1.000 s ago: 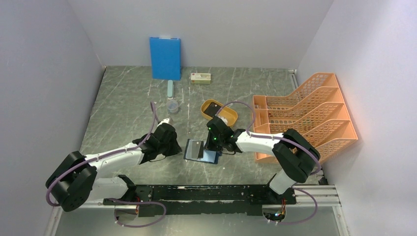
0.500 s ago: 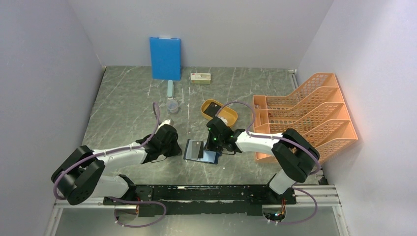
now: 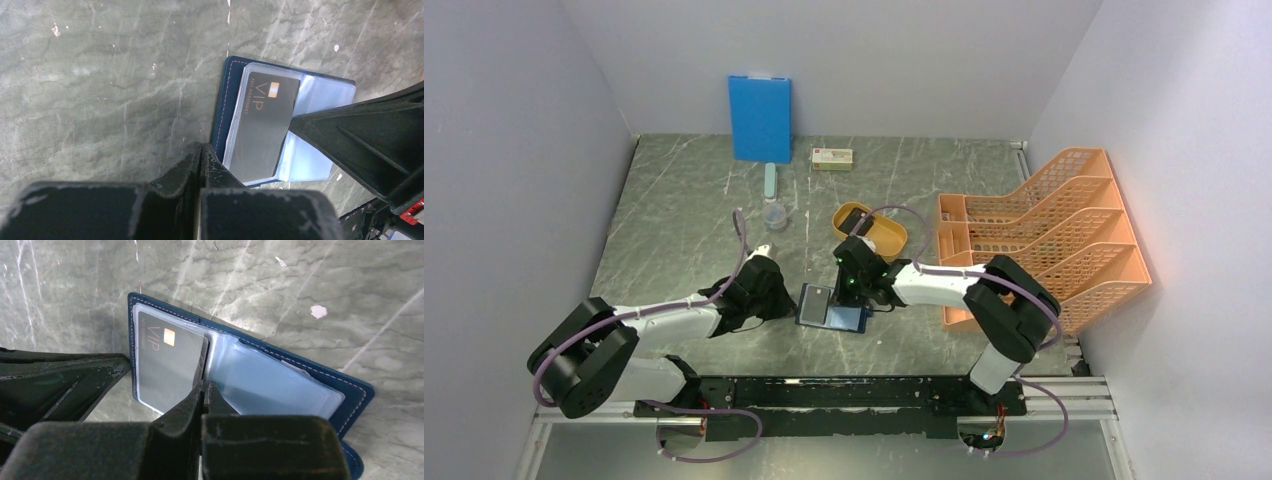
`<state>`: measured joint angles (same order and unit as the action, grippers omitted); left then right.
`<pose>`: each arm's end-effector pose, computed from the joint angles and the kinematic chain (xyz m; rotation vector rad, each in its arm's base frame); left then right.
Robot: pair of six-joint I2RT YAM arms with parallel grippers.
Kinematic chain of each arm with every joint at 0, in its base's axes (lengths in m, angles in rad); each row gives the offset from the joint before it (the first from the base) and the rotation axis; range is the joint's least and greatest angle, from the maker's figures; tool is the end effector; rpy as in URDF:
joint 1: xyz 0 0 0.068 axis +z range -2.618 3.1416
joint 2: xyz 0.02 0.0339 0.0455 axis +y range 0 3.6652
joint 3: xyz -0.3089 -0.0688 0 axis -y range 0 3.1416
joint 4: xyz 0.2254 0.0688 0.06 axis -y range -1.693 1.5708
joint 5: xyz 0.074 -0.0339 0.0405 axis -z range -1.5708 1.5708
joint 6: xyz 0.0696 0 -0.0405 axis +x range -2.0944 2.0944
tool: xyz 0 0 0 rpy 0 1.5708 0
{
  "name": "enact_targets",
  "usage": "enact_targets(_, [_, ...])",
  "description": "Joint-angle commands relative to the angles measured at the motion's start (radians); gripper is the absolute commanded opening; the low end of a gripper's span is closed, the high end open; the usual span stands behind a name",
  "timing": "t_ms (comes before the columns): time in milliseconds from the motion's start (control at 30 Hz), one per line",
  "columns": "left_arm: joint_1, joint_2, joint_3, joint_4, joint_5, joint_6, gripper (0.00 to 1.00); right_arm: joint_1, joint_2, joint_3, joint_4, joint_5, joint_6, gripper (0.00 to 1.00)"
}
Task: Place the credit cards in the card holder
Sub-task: Insert the credit card into the card holder.
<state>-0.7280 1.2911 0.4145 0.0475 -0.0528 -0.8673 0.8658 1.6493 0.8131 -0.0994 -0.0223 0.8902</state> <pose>0.1682 -0.1450 0.1697 -0.2004 2.5022 -0.6522 0.2094 0.2486 0.1788 0.0228 2.6678 0.6938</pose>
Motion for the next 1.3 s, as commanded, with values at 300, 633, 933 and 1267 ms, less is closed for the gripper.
enact_targets(300, [-0.001, -0.026, -0.032, -0.101, 0.001, 0.012, 0.05, 0.035, 0.027, 0.057, -0.032, -0.006, 0.013, 0.00])
enact_targets(633, [-0.001, -0.250, 0.010, -0.331, -0.162, 0.006, 0.10, 0.001, -0.234, -0.014, -0.198, 0.130, -0.071, 0.41])
enact_targets(933, [0.000, -0.420, 0.009, -0.414, -0.189, 0.029, 0.26, -0.154, -0.304, -0.182, -0.108, 0.002, -0.103, 0.63])
enact_targets(1267, [-0.001, -0.500, -0.024, -0.437, -0.165, 0.027, 0.26, -0.212, -0.180, -0.219, 0.092, -0.191, -0.124, 0.62])
